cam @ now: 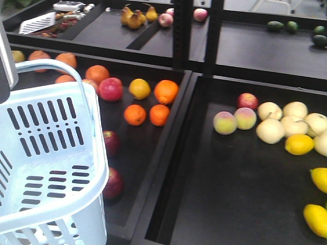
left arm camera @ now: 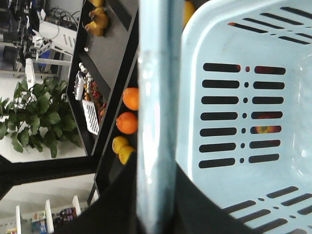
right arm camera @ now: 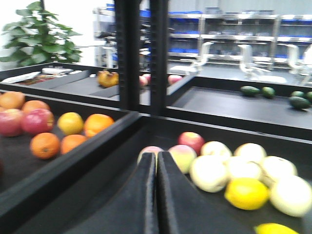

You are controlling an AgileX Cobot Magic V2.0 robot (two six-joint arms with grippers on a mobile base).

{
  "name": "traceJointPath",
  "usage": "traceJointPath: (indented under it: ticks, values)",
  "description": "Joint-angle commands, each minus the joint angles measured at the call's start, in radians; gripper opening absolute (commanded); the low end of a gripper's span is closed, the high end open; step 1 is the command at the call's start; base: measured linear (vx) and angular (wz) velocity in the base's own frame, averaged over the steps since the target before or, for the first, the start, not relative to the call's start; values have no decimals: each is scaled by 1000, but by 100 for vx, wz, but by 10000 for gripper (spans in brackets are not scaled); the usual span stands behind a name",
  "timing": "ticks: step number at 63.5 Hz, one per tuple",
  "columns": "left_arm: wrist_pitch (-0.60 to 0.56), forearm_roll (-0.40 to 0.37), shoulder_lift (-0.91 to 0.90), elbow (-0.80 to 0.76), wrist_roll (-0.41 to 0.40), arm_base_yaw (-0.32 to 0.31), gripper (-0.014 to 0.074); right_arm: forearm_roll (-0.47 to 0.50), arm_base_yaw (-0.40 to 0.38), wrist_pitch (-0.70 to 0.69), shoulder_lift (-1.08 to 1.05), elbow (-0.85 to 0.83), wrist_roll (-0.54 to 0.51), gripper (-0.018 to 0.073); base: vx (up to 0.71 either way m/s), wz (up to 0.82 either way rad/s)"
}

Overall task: Pick three apples into basket with both arms
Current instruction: 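Drive the base away from the table carrying the basket in left gripper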

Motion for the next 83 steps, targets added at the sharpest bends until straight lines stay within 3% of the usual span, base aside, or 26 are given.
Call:
traceJointPath:
  ticks: [1,83]
  values:
    - [-58,49,-17,-34,-8,-5,-6,-4,-7,-77,-14,13,-11,-9,-8,40]
    - [-58,49,-17,-34,-8,-5,-6,-4,-7,-78,-14,13,-11,-9,-12,51]
